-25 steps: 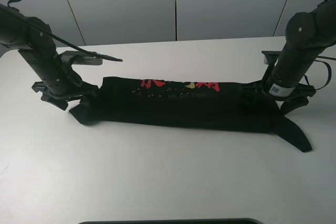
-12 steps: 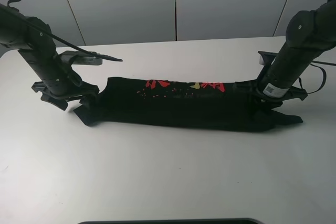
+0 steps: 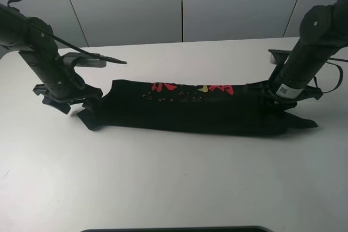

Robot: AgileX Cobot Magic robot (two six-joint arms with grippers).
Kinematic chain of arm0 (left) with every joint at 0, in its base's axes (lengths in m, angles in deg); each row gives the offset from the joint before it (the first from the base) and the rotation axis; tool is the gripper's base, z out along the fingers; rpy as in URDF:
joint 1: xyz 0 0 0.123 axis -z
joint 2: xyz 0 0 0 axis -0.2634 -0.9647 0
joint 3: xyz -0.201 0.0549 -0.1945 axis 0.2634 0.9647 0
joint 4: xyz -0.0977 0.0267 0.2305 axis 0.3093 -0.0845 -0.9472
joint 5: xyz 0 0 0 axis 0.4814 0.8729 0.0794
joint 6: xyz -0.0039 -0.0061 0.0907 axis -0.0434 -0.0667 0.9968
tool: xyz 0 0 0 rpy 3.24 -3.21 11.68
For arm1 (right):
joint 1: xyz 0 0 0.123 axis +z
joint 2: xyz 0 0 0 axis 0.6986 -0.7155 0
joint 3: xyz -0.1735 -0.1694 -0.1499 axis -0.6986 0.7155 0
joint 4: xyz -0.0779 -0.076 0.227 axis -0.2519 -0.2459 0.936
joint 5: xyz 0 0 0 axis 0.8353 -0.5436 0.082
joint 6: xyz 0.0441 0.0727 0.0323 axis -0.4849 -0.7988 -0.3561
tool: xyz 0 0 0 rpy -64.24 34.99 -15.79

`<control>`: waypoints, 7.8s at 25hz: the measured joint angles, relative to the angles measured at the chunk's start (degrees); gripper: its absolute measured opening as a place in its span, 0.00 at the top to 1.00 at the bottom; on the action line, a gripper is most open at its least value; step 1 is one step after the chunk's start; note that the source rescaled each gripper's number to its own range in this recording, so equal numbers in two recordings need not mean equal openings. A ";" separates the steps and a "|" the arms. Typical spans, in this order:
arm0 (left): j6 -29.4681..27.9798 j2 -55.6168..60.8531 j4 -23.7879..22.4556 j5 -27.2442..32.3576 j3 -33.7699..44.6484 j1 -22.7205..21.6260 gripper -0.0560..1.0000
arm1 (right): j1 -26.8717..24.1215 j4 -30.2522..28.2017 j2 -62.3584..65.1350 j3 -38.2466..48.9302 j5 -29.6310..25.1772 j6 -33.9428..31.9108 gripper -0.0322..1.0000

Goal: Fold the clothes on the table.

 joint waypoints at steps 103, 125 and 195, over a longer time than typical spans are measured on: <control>10.04 7.85 12.15 8.90 -6.84 0.00 0.00 | 9.22 -9.41 9.17 -6.38 -0.83 4.05 0.09; 14.41 5.75 10.63 8.44 -13.28 24.11 0.00 | 9.22 -9.92 45.15 14.25 -13.94 -3.82 0.09; -4.84 71.05 -5.63 13.02 18.46 9.15 0.00 | 9.22 -11.10 91.05 18.73 -27.19 -2.80 0.00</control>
